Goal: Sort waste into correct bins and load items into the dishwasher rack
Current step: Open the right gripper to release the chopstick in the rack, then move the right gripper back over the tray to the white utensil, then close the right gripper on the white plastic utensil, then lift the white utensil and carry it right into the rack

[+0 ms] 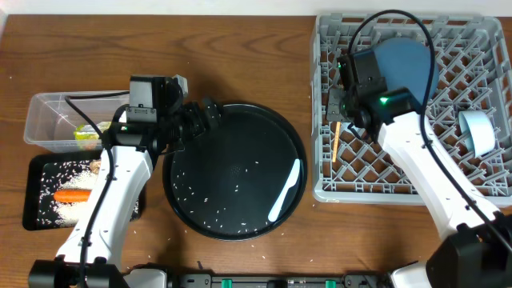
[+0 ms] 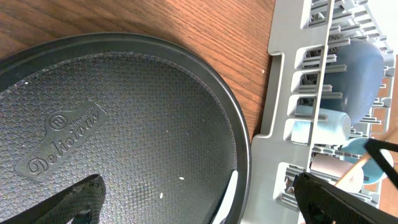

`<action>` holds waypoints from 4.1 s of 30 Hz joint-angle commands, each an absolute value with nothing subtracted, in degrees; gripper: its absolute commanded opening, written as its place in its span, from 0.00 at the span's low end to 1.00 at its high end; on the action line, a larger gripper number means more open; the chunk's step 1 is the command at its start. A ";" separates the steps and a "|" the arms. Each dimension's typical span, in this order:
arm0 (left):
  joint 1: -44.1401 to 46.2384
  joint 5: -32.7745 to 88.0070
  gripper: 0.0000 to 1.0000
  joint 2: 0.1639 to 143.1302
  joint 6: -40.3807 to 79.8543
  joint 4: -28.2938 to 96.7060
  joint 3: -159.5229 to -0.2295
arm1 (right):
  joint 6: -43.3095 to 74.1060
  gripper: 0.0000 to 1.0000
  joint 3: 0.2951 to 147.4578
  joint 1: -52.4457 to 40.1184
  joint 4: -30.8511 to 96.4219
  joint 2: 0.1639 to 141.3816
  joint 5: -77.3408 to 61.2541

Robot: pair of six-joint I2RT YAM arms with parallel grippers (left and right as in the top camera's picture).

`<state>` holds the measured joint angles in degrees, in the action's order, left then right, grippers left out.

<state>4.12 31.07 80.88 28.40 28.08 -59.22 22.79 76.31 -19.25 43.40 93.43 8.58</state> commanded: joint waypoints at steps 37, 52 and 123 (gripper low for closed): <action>3.77 30.39 0.98 80.88 27.66 28.03 -59.22 | 54.52 0.02 80.03 -41.30 61.71 89.65 -3.42; 3.77 30.39 0.98 80.88 27.66 28.03 -59.22 | 71.77 0.36 76.62 -50.15 64.71 98.65 5.17; 3.77 30.39 0.98 80.88 27.66 28.03 -59.22 | 54.72 0.01 71.02 -45.71 49.19 99.11 4.03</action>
<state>4.12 31.07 80.88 28.40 28.08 -59.22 59.11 68.62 -45.98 48.66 102.50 3.11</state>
